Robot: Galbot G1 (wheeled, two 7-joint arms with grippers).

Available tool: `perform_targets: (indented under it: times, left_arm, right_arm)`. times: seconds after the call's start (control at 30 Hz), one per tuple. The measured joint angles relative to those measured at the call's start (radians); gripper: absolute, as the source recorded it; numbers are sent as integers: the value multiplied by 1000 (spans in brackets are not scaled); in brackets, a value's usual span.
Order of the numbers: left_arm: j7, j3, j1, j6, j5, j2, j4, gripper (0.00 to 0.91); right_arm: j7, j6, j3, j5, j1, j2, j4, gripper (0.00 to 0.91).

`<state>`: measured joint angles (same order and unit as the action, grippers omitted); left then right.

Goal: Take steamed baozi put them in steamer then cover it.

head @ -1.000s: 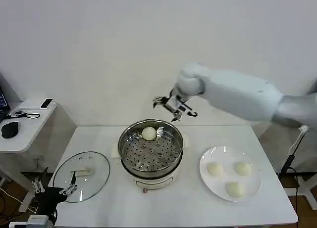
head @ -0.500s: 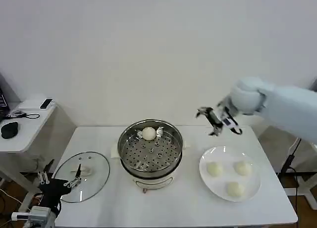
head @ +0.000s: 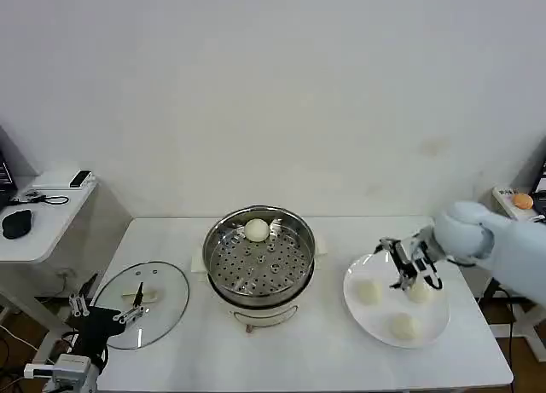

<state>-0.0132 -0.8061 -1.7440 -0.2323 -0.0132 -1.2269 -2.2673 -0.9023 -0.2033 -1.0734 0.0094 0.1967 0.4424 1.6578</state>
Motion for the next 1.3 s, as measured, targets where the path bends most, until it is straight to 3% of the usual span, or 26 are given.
perform_targets:
  times: [0.37,0.8,0.87,1.3]
  left_arm:
    - [4,-6,2,-9,7,0,-1,907]
    - [6,-27,0,-10,2,3,7,907]
    - [6,-28,-1,-10,1,2,7,907]
    - [8,-29,3,-14,0,-3,9,907]
  right_arm:
    - [-18,-4,126,-47,-174,57,-122,907]
    - [-25,-14,157,-65,-226,201,-274,897]
    - [-28,-18,158,-68,-228,218,-289,786]
    - [-46,-46,160,-75,-234,252,-318,625]
